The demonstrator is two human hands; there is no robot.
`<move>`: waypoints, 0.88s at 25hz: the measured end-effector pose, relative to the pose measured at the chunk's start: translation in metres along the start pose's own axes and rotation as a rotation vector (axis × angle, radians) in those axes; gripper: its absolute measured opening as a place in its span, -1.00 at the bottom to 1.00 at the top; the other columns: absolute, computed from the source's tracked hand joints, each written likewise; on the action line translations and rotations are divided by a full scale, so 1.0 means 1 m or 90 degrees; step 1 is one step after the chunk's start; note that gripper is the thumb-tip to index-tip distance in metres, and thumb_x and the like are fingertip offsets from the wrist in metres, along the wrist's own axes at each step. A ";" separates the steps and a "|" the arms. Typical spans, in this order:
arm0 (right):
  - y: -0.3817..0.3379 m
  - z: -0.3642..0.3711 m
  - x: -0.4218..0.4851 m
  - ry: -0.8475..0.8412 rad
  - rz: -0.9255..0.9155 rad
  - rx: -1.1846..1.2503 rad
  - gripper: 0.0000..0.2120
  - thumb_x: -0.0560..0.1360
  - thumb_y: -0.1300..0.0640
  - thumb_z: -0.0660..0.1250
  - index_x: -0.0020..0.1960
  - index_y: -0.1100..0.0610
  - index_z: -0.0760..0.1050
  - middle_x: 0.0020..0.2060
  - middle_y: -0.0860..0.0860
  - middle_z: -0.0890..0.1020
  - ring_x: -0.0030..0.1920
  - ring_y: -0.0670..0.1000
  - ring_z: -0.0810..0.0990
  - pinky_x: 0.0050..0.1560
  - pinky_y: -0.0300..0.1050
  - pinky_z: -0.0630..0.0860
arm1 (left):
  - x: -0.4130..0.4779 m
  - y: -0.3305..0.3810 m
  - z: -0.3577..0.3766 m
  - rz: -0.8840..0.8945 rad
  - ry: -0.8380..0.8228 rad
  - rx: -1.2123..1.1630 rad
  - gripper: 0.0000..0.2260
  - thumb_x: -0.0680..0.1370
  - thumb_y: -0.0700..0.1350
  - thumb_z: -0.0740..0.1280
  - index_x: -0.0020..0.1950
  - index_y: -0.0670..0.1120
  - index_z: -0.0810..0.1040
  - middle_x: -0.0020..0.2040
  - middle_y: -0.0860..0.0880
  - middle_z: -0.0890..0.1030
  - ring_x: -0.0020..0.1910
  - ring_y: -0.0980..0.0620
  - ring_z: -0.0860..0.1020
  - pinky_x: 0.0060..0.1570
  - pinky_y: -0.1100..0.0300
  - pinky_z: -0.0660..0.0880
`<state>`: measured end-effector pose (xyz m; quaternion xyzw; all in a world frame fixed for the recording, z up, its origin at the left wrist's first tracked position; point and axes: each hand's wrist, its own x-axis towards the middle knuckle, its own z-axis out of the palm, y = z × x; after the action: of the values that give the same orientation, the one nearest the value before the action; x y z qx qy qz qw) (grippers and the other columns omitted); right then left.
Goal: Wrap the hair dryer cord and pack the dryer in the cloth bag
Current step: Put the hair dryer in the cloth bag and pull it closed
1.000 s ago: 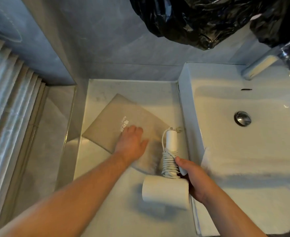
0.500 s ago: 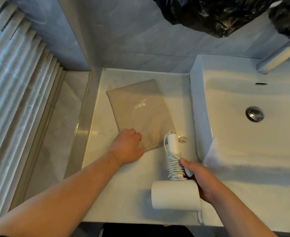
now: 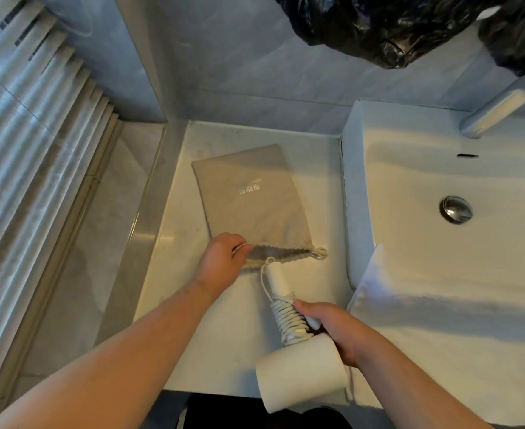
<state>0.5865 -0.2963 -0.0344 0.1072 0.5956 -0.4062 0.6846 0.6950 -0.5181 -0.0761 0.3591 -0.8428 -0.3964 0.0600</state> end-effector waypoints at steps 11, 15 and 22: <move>-0.050 0.015 0.039 0.039 -0.065 0.095 -0.74 0.50 0.07 0.29 0.03 0.25 0.59 -0.22 0.20 0.70 -0.24 0.15 0.67 -0.06 0.00 0.58 | -0.021 -0.004 -0.007 0.122 -0.001 0.123 -0.90 0.55 -0.12 0.34 -0.05 -0.08 0.65 -0.14 -0.02 0.56 -0.10 -0.06 0.48 -0.03 0.07 0.44; -0.064 0.020 0.050 0.047 -0.081 0.116 -0.75 0.48 0.10 0.21 -0.06 0.24 0.57 -0.26 0.19 0.64 -0.25 0.16 0.61 -0.14 -0.06 0.55 | -0.036 -0.002 0.000 0.060 0.043 0.077 -0.87 0.52 -0.10 0.37 -0.04 -0.10 0.68 -0.09 0.00 0.56 -0.05 -0.08 0.51 0.00 0.12 0.42; -0.067 0.027 0.064 0.066 -0.102 0.134 -0.69 0.48 0.06 0.33 0.10 0.25 0.59 -0.03 0.24 0.70 -0.06 0.23 0.67 0.03 0.09 0.60 | -0.084 0.026 0.013 -0.282 0.044 -0.247 -0.43 0.45 -0.13 0.50 0.42 -0.05 0.41 0.31 0.01 0.39 0.26 0.05 0.44 0.22 0.16 0.46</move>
<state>0.5577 -0.3843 -0.0621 0.1513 0.5912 -0.5137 0.6031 0.7367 -0.4438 -0.0508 0.5294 -0.6497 -0.5412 0.0686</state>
